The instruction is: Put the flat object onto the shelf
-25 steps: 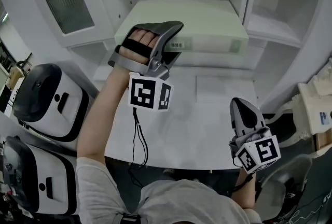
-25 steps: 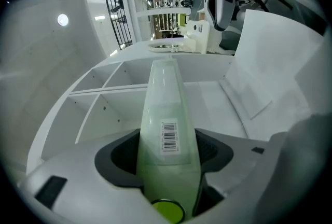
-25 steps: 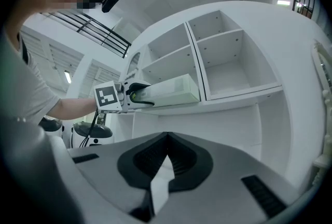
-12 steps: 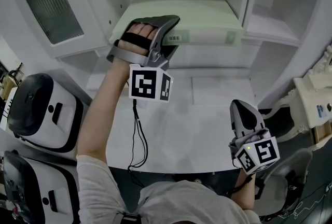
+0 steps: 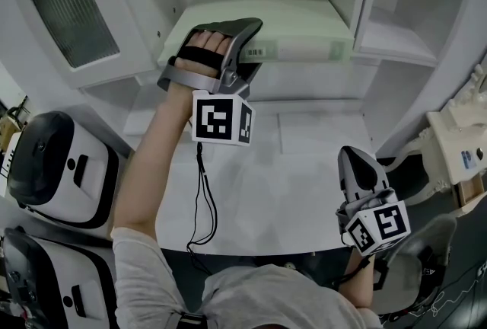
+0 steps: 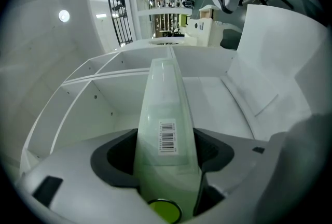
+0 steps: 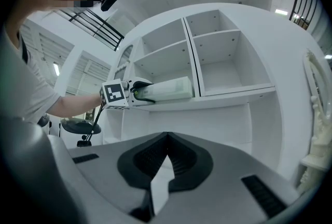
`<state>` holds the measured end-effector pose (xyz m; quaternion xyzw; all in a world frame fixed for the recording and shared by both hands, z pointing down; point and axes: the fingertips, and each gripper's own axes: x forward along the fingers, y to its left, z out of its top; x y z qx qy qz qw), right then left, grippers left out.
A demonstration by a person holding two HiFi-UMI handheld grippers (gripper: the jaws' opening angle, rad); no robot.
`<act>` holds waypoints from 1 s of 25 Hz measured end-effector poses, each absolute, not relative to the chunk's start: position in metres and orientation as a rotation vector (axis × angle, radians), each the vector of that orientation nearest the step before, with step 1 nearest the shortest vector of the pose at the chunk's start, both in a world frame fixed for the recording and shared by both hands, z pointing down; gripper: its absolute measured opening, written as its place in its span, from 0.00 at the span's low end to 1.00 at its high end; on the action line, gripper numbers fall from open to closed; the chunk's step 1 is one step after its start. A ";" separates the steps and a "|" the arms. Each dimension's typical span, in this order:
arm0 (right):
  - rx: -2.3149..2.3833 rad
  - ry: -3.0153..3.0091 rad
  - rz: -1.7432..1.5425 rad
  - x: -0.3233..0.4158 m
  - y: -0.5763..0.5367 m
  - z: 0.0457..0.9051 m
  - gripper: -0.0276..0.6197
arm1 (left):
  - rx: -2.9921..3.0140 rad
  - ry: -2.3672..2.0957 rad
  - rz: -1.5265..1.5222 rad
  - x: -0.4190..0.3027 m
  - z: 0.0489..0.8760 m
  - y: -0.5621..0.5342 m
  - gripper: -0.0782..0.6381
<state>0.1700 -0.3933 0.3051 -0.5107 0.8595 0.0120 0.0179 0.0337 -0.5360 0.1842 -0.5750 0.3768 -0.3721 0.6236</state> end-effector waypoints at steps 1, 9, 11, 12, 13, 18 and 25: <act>-1.587 2.669 0.038 0.170 -0.393 0.305 0.06 | -1.320 0.868 -0.854 0.034 0.184 -0.536 0.52; -1.576 2.679 0.042 0.165 -0.387 0.305 0.06 | -1.417 0.872 -0.854 0.032 0.186 -0.521 0.60; -1.572 2.681 0.041 0.164 -0.387 0.305 0.06 | -1.431 0.884 -0.824 0.031 0.184 -0.512 0.60; -1.570 2.682 0.041 0.164 -0.386 0.306 0.06 | -1.435 0.890 -0.807 0.031 0.183 -0.508 0.60; -1.568 2.684 0.043 0.163 -0.386 0.306 0.06 | -1.438 0.898 -0.794 0.031 0.182 -0.505 0.60; -1.552 2.694 0.050 0.159 -0.384 0.306 0.06 | -1.444 0.937 -0.783 0.029 0.181 -0.505 0.49; -1.575 2.685 0.058 0.162 -0.381 0.304 0.06 | -1.450 0.953 -0.797 0.028 0.181 -0.520 0.49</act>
